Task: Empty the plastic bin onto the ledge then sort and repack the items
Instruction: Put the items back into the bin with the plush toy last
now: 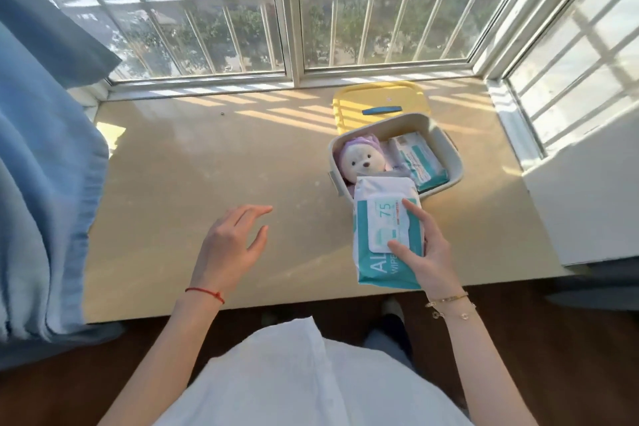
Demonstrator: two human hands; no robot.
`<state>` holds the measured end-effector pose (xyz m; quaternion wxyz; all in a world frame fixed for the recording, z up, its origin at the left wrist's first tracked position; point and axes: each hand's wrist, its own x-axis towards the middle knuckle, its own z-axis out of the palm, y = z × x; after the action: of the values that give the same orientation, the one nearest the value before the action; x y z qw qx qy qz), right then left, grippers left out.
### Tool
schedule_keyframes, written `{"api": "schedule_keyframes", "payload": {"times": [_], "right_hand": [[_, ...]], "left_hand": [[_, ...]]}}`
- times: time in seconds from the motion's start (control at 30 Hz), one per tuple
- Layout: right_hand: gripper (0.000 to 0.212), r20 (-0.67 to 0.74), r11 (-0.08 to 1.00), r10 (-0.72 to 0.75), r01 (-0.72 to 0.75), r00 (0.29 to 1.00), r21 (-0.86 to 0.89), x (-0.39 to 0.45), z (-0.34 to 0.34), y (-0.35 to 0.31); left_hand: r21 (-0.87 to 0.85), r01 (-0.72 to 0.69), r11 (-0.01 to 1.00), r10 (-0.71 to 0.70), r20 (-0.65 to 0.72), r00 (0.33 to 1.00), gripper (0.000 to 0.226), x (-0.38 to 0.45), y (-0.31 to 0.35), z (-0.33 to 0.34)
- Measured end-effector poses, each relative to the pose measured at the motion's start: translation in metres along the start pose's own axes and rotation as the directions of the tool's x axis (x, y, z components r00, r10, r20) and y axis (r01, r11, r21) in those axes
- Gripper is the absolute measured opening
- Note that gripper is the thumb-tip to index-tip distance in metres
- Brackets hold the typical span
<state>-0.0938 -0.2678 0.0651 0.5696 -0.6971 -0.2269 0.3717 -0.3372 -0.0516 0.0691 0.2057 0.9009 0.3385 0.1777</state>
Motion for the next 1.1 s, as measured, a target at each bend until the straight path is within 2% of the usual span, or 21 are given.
{"api": "schedule_keyframes", "payload": {"times": [0.23, 0.4, 0.67, 0.83, 1.1], "right_hand": [[0.063, 0.066, 0.996, 0.072, -0.068, 0.995, -0.060, 0.039, -0.131, -0.002], [0.061, 0.106, 0.982, 0.036, -0.015, 0.994, -0.190, 0.106, -0.184, -0.004], [0.064, 0.230, 0.950, 0.026, 0.048, 0.973, -0.309, 0.237, -0.181, 0.010], [0.066, 0.238, 0.924, 0.011, 0.081, 0.971, -0.374, 0.298, -0.167, 0.041], [0.070, 0.267, 0.823, 0.092, 0.077, 0.959, -0.563, 0.321, -0.172, 0.090]], "left_hand": [[-0.040, 0.107, 0.993, -0.110, -0.071, 0.991, 0.029, 0.018, 0.106, 0.080], [-0.067, 0.206, 0.976, -0.210, -0.063, 0.976, 0.029, 0.051, 0.153, 0.122], [-0.022, 0.319, 0.948, -0.319, -0.105, 0.942, 0.032, 0.115, 0.158, 0.154], [0.000, 0.376, 0.927, -0.374, -0.101, 0.922, 0.035, 0.144, 0.134, 0.183], [0.049, 0.343, 0.938, -0.339, -0.073, 0.938, 0.035, 0.172, 0.103, 0.215]]}}
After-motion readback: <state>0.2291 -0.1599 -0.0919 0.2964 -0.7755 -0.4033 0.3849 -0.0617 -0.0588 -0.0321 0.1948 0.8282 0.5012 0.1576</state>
